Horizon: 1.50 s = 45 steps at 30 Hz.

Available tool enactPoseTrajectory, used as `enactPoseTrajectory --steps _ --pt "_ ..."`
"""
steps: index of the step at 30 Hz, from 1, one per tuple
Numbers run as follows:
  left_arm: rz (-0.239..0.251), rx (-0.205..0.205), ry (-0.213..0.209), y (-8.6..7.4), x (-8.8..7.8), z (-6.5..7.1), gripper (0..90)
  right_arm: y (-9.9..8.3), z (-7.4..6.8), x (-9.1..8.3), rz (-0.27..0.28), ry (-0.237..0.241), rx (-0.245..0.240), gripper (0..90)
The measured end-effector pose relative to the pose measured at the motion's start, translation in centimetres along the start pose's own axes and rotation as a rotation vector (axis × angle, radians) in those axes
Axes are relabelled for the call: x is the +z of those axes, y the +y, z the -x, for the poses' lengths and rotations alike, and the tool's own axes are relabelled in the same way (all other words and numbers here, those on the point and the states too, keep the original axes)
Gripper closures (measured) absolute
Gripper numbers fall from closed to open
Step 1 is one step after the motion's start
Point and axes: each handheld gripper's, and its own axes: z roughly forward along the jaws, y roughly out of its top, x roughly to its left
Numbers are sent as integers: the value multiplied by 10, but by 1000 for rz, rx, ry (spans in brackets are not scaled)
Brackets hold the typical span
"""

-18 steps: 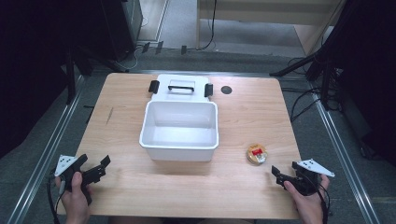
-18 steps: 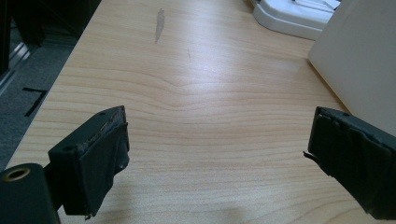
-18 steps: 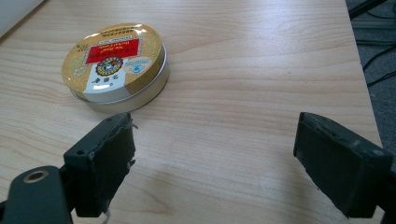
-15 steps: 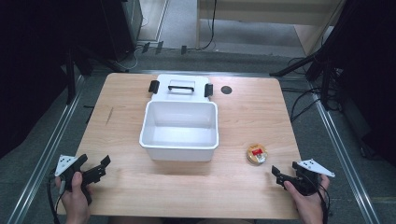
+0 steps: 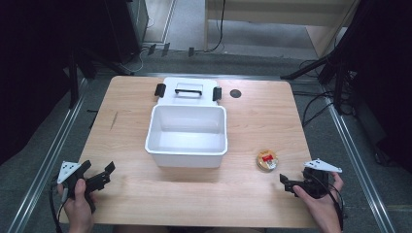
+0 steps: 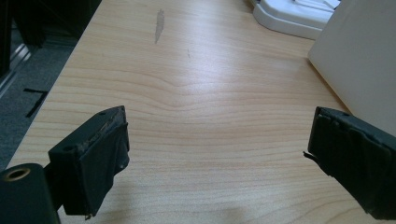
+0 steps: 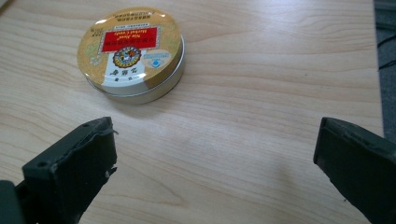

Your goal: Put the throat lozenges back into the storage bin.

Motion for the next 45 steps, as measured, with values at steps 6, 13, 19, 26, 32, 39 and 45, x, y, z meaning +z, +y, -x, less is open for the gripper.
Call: enactPoseTrajectory --steps 6,13,19,26,32,39,45 --pt "1 -1 -1 0 0 0 60 14 -7 8 -123 15 -43 0" --pt "0 -2 -2 0 0 0 60 30 -14 15 -223 22 -94 0" --pt "-1 -3 -2 0 0 0 60 43 -22 20 -309 26 -96 0" --pt "-3 -2 -3 0 1 0 60 52 -30 29 -385 17 -123 0" --pt "-4 0 -5 0 1 0 61 60 -37 32 -411 24 -154 0" --pt "-4 -3 -7 0 1 0 61 70 -46 37 -445 24 -185 0" --pt "-4 -4 -7 0 1 0 61 80 -52 42 -478 20 -205 0"
